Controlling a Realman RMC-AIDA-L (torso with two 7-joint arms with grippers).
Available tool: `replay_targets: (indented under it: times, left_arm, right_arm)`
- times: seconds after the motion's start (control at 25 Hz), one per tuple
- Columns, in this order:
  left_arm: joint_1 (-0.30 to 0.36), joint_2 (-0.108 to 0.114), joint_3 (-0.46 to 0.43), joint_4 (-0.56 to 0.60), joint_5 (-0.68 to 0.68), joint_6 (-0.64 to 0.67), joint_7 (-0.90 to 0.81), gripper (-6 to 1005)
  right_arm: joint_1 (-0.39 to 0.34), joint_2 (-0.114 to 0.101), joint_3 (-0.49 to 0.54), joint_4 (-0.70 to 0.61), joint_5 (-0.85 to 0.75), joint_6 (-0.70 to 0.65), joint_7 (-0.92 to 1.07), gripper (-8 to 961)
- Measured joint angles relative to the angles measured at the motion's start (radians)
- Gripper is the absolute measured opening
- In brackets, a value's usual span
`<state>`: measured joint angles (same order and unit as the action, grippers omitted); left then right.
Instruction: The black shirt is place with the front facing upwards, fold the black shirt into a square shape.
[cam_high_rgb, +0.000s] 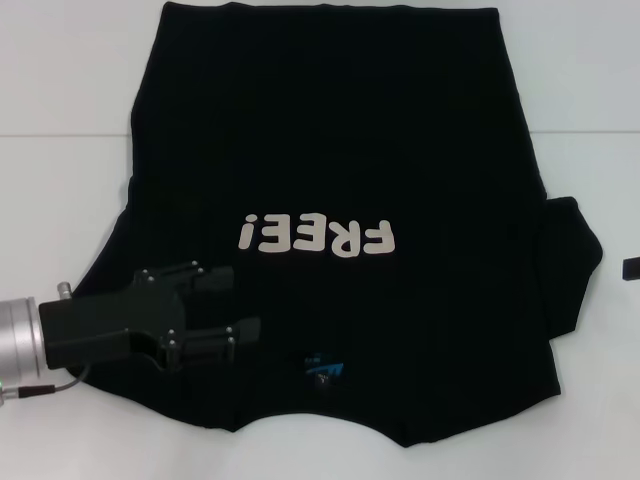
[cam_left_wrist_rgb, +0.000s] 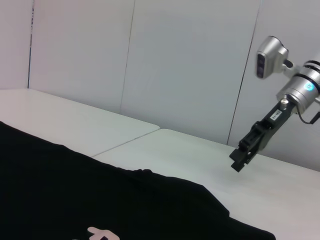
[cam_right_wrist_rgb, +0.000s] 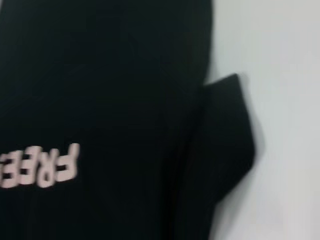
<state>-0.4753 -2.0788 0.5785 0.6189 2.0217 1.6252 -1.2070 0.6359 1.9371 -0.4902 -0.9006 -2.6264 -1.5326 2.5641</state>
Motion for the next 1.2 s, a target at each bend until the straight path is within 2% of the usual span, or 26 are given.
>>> replay_targets:
  times: [0.24, 0.52, 1.2]
  left_arm:
    - [0.013, -0.004, -0.001, -0.002, 0.0, -0.004, 0.001, 789]
    - [0.022, -0.006, 0.0, -0.003, -0.001, -0.008, 0.002, 789]
    - [0.021, -0.006, -0.002, -0.004, -0.002, -0.009, -0.001, 791]
  right_arm:
    - [0.074, 0.015, -0.004, 0.067, -0.076, 0.084, 0.027, 945]
    - [0.124, 0.005, -0.026, 0.25, -0.071, 0.229, 0.019, 945]
    - [0.162, 0.03, -0.028, 0.345, -0.07, 0.326, -0.02, 934]
